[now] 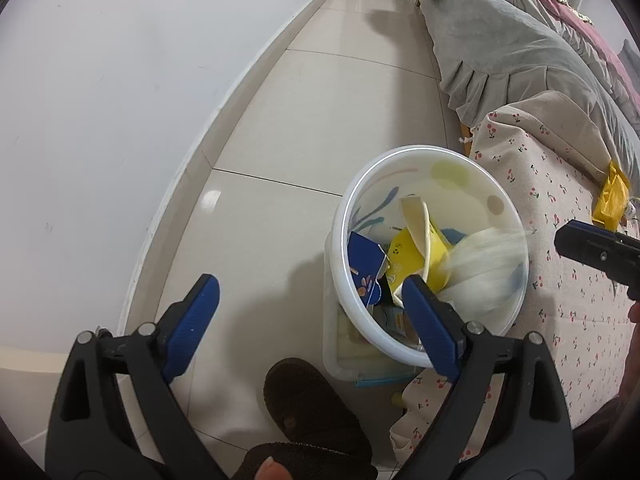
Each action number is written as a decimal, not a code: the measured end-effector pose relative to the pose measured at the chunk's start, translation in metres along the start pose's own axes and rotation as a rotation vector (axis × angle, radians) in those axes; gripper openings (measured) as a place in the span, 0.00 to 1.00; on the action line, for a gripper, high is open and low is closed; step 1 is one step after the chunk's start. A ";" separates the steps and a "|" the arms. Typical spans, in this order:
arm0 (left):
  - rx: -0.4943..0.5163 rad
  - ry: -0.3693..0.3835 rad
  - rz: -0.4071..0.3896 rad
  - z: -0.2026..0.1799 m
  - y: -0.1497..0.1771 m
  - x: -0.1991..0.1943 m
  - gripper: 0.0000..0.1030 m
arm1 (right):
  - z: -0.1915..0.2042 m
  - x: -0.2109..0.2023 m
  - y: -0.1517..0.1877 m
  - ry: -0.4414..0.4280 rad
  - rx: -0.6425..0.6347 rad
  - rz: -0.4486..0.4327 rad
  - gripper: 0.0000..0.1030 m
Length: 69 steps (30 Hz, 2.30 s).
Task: Collect trash
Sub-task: 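Carry the snack box and tissue to the white bin and release both, then move both tools back over the remaining trash on the bed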
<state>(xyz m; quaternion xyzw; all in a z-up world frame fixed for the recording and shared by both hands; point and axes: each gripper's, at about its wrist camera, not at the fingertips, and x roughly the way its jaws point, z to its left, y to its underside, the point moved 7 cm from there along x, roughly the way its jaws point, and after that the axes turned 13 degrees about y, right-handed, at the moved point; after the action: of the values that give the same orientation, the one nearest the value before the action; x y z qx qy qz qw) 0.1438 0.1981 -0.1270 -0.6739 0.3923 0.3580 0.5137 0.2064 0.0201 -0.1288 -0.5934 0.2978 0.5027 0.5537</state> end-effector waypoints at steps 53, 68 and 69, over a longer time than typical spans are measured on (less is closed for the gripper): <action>0.222 0.172 0.079 -0.218 -0.013 0.039 0.90 | -0.303 -0.094 0.074 0.330 0.338 -0.009 0.67; 0.230 0.217 0.131 -0.263 -0.012 0.061 0.90 | -0.358 -0.071 0.082 0.356 0.455 0.073 0.56; 0.229 0.223 0.135 -0.267 -0.012 0.063 0.90 | -0.359 -0.069 0.082 0.352 0.457 0.078 0.52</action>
<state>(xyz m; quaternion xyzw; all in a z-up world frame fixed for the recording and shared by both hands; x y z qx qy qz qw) 0.2030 -0.0699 -0.1198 -0.6184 0.5294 0.2677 0.5154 0.2054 -0.3546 -0.1371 -0.5196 0.5173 0.3328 0.5930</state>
